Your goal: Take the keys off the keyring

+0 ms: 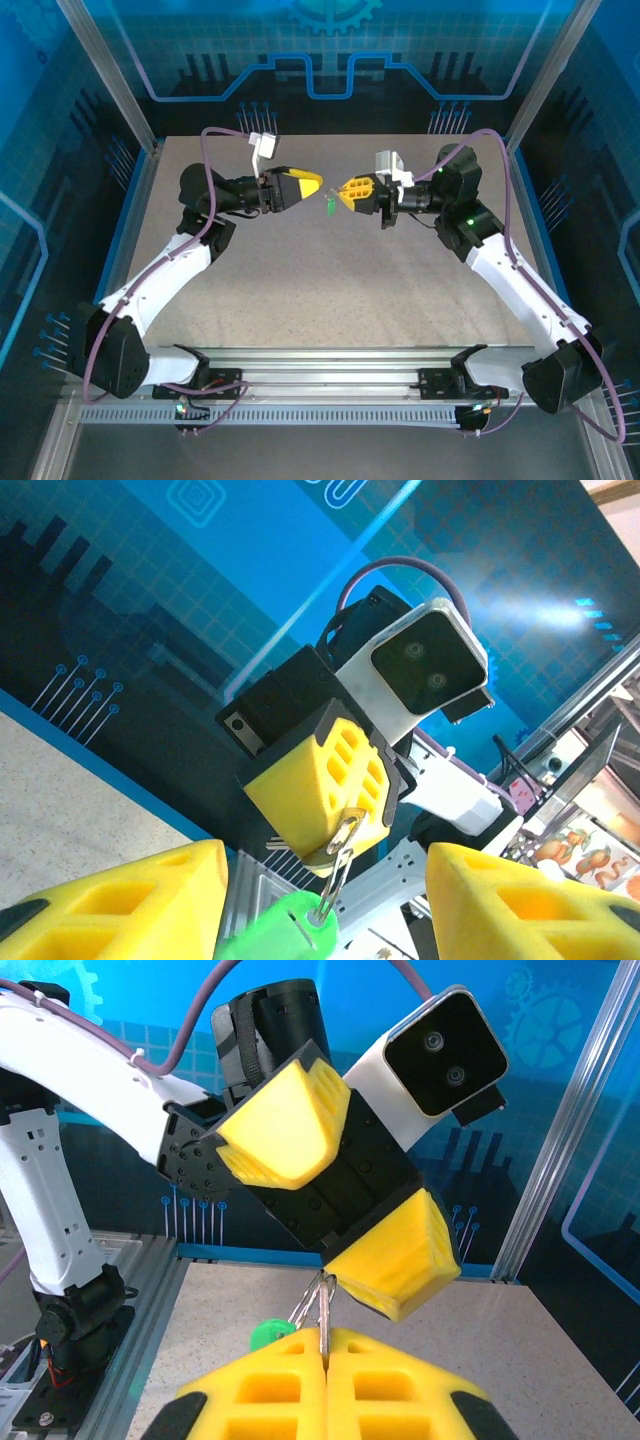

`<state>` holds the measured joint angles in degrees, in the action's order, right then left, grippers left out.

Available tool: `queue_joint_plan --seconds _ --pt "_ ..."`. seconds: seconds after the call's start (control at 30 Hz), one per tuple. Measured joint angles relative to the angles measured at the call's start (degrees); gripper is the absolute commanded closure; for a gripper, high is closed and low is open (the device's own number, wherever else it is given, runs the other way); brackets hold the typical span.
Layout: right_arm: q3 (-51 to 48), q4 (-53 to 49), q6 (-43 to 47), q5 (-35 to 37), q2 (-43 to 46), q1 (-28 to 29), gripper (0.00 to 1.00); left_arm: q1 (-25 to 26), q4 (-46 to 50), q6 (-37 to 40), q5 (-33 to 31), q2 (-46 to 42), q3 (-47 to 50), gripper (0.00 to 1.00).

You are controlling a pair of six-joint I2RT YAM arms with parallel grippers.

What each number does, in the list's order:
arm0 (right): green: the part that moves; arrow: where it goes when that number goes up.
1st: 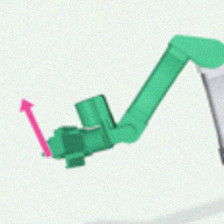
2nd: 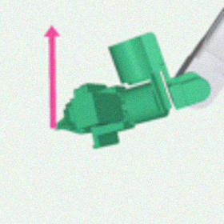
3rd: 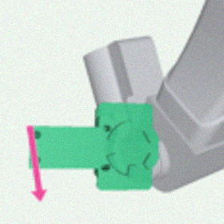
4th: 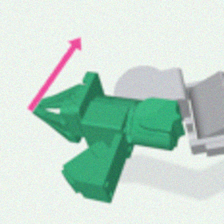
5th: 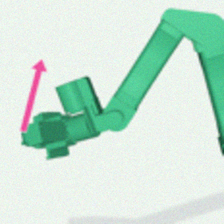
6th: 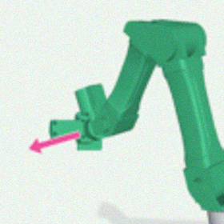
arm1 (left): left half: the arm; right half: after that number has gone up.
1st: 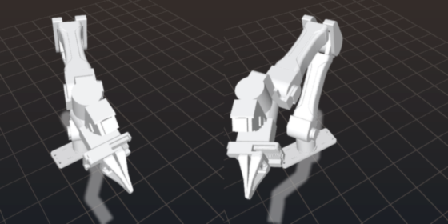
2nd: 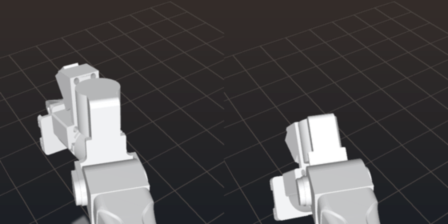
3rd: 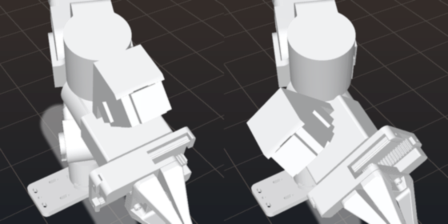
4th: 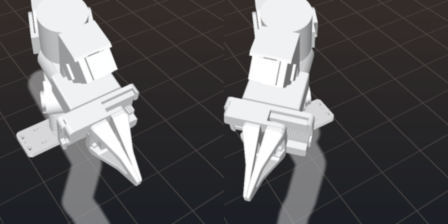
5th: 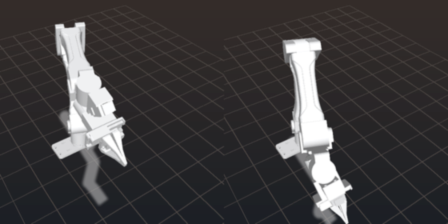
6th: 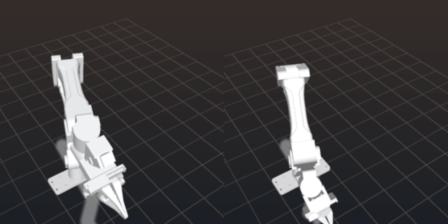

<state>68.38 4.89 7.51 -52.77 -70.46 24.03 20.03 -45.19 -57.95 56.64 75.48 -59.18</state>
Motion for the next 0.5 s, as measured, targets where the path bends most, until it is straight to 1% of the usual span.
queue_joint_plan --seconds 0.13,0.4,0.5 --pt "0.5 -0.2 0.0 0.3 0.0 0.0 1.0 0.7 3.0 3.0 0.0 -0.3 -0.6 0.41" --pt "0.7 -0.2 0.0 0.9 0.0 0.0 1.0 2.8 10.5 9.2 -0.2 -0.7 -1.9 0.41" --pt "0.7 -0.2 -0.1 1.0 -0.1 0.0 1.0 3.0 12.0 10.6 -0.3 -0.9 -2.4 0.43"
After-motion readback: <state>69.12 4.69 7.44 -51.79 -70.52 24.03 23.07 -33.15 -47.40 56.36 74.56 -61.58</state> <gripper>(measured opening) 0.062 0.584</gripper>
